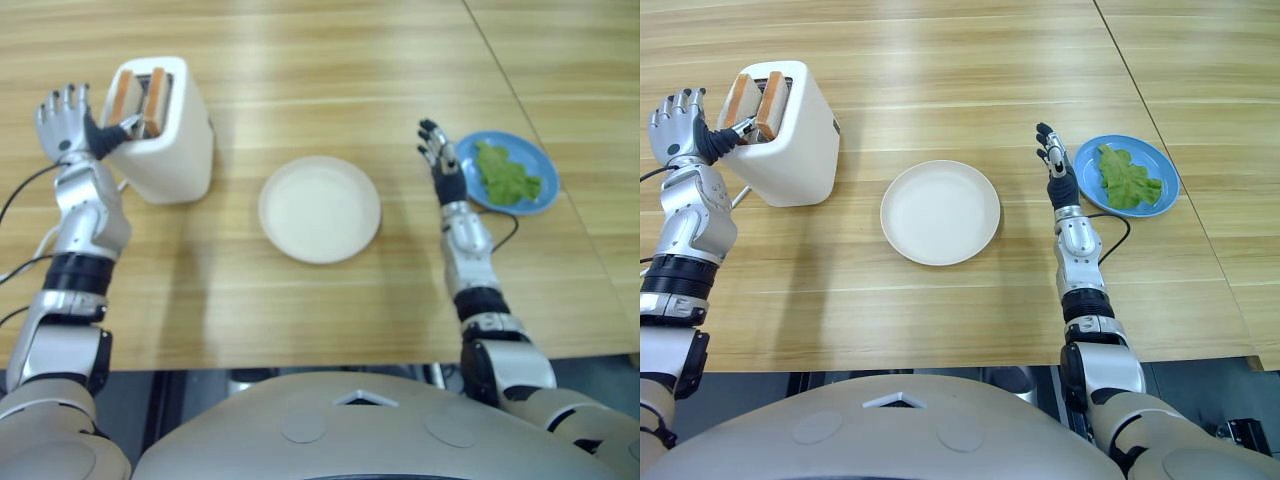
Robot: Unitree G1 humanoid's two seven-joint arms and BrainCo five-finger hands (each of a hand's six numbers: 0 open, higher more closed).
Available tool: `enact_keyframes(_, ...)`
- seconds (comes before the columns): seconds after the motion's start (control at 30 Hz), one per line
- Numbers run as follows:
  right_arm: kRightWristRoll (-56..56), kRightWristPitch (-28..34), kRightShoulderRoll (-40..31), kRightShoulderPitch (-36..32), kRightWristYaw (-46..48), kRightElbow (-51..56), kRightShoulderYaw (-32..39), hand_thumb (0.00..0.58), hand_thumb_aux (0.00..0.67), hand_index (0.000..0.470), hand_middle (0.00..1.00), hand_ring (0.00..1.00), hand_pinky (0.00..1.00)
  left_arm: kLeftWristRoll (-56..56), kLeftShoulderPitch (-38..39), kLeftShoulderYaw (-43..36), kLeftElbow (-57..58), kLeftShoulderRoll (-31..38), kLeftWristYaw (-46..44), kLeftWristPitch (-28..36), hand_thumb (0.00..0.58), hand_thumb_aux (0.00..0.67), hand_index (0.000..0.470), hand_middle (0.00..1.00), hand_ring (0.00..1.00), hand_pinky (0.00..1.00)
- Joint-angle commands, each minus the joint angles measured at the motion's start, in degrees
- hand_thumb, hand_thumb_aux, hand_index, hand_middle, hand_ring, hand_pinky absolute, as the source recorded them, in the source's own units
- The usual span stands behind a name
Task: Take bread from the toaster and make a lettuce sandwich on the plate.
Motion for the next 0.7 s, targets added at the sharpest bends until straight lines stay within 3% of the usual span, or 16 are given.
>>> enact_keyframes(0.03,-0.3,1.0,0.0,0.5,-0.1,-0.4,0.1,0.000,0.000,0.000,0.00,0.00,0.00,-2.0,0.2,2.6,-1.6,-0.5,1.9,-0.9,0.580,0.670,0.460,1.00,1.00,1.00)
enact_keyframes(0.5,-0.4,1.3,-0.4,0.7,-0.3,-0.5,-0.1,0.000,0.000,0.000,0.00,0.00,0.00,-1.6,-0.6,2.5,-4.7,-0.8,6.8,-4.1,0.580,0.670,0.460,1.00,1.00,1.00)
enact_keyframes(0.7,-0.3,1.4,-0.4,0.6,-0.4,-0.4,0.0,0.000,0.000,0.000,0.00,0.00,0.00,-3.7,2.5,10.9,-20.6,-2.3,18.1,-12.1,0.580,0.670,0.460,1.00,1.00,1.00)
